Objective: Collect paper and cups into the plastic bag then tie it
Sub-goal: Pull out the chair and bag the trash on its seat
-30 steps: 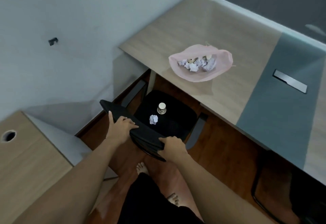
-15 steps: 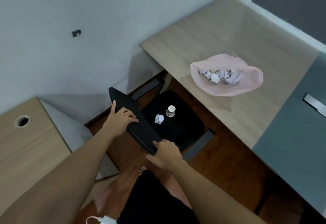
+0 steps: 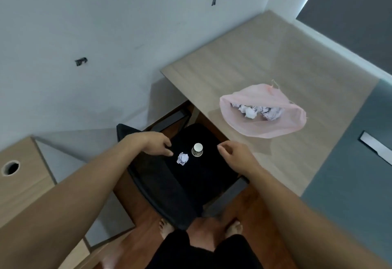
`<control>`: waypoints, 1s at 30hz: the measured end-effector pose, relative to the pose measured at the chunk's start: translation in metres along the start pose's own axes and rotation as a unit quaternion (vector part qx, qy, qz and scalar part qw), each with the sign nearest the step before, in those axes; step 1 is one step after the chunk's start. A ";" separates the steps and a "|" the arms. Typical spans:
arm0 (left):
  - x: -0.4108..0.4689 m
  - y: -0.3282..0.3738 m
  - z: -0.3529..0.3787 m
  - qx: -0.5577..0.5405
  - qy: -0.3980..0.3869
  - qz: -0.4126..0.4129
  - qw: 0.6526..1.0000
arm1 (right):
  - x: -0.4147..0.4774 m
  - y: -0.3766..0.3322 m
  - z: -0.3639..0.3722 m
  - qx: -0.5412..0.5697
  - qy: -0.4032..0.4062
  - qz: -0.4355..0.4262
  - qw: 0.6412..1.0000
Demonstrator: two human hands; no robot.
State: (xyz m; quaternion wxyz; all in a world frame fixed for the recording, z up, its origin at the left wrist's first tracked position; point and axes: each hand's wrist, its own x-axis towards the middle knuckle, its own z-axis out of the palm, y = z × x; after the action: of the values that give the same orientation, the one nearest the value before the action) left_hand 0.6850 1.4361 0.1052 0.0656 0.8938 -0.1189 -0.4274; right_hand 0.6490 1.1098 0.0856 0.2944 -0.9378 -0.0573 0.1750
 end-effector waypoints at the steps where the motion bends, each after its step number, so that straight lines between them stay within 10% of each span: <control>1: 0.007 0.012 -0.008 -0.062 0.036 0.019 0.997 | 0.012 0.008 -0.019 -0.008 0.039 -0.007 0.999; 8: 0.083 0.120 -0.019 -0.454 0.099 -0.019 0.885 | 0.088 0.067 -0.126 -0.212 0.233 -0.048 0.948; 17: 0.192 0.229 -0.011 -0.645 0.132 -0.133 0.740 | 0.170 0.144 -0.164 -0.325 0.051 -0.008 0.944; 30: 0.252 0.265 0.016 -0.759 0.273 -0.271 0.526 | 0.149 0.138 -0.179 -0.024 0.073 -0.131 0.988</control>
State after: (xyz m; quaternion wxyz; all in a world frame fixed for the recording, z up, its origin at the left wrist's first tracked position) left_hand 0.7837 1.1127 -0.0356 0.6293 0.5692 0.5216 -0.0887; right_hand 0.8530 0.9332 0.0996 0.2959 -0.9392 -0.1622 0.0640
